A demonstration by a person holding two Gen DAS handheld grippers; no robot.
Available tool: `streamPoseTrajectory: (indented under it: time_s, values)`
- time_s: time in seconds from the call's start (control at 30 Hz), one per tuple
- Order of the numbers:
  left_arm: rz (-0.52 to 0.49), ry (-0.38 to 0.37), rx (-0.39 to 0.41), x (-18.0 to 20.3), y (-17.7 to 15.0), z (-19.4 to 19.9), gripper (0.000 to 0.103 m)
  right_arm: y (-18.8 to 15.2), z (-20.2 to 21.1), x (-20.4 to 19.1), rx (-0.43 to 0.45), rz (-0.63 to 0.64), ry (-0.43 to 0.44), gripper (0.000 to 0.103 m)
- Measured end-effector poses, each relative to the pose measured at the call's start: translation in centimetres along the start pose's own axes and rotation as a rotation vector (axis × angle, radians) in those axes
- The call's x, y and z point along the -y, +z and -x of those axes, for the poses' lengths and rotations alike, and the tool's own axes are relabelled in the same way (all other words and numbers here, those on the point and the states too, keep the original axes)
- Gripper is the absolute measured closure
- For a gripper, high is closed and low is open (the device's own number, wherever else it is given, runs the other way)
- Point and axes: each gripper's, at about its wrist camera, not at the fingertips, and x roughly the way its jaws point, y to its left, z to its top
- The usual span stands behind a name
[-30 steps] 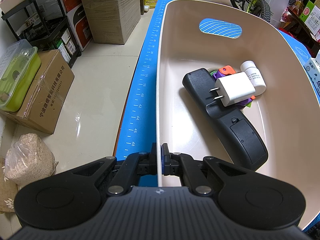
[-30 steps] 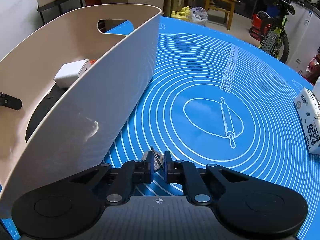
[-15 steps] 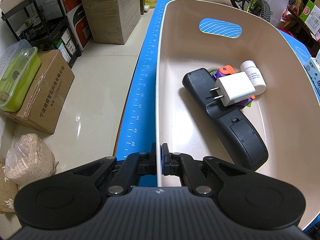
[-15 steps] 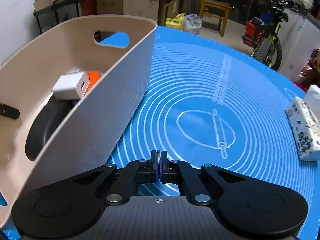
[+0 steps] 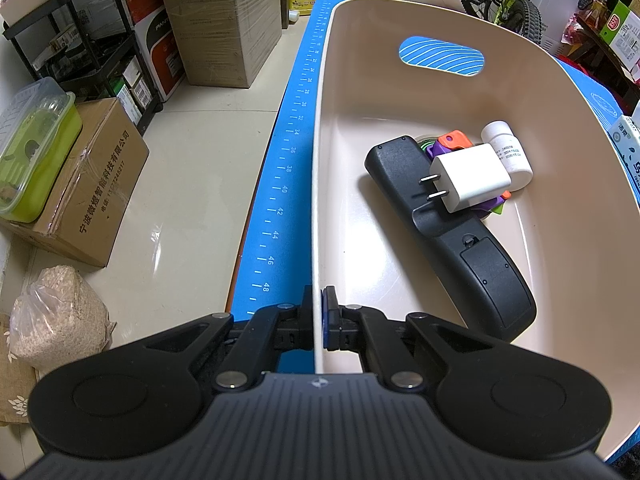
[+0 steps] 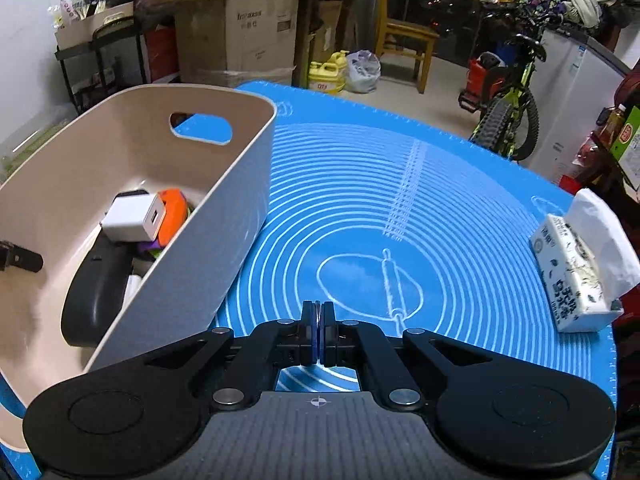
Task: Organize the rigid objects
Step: 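Carry the key ring into the basket and open the right tool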
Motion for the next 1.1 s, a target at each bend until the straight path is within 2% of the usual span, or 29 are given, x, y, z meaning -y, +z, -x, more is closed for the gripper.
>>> streamPoseTrajectory:
  time_s: [0.3,0.57,0.87,1.1]
  values:
    - [-0.003,0.004,-0.004,0.0,-0.2,-0.2,0.099,2.3,2.4,-0.1,0.066,-0.003,-0.021,0.090]
    - [-0.001,0.002,-0.004,0.0,-0.2,-0.1,0.099,4.9,5.7,-0.8,0.174,0.017,-0.004,0.090]
    - [-0.003,0.002,-0.005,0.0,-0.2,-0.1,0.099,8.0,7.8,-3.9,0.268,0.090,0.077,0.090]
    - [-0.006,0.006,-0.004,0.0,-0.2,-0.1,0.099,9.6,6.8,-7.0,0.267,0.155,0.139,0.090]
